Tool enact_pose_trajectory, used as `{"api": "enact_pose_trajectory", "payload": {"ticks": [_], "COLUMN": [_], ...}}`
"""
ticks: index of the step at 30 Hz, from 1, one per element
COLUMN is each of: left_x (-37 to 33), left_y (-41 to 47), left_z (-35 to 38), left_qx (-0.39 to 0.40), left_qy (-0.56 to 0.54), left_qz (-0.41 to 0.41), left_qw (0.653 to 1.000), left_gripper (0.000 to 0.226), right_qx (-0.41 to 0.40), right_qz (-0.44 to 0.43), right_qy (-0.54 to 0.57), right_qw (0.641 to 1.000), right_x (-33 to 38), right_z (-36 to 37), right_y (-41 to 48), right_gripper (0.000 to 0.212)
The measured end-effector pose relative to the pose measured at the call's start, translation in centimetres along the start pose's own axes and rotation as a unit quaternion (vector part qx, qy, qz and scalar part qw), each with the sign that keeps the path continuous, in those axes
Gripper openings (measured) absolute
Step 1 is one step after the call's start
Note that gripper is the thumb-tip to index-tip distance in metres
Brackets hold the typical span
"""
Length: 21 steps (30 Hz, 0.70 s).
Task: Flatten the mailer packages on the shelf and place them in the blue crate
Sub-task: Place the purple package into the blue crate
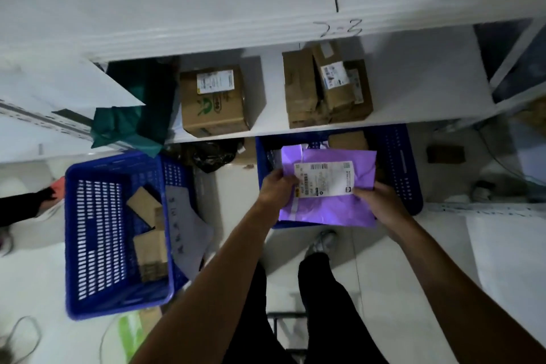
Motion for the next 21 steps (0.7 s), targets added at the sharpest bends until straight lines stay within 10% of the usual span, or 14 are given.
{"api": "enact_pose_trajectory", "payload": {"ticks": [11,21], "left_x": [10.8,28.4], "left_y": [15.4,31.5], "left_z": [-0.6,1.6], "left_qx": [-0.059,-0.034], "left_qy": [0.323,0.334], "left_qz": [0.06,-0.024], "left_qw": [0.943,0.942], "left_gripper": [0.022,0.038], "right_qx": [-0.014,-0.029], "right_qz": [0.04,0.075], "right_qy": [-0.06,-0.165], "right_qw": [0.997,0.983], "right_x": [-13.2,-27.3], "right_z": [8.4,15.7], "right_y": [17.7,34.2], "right_gripper": [0.008,0.024]}}
Point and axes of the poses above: each hand's wrist, its own y-axis towards the middle knuckle, its own z-axis out of the palm, x = y × z, the point moved 8 cm from there along y, towards the middle knuckle, and after that the axes turned 3 degrees about z, right-handed, at the moved point
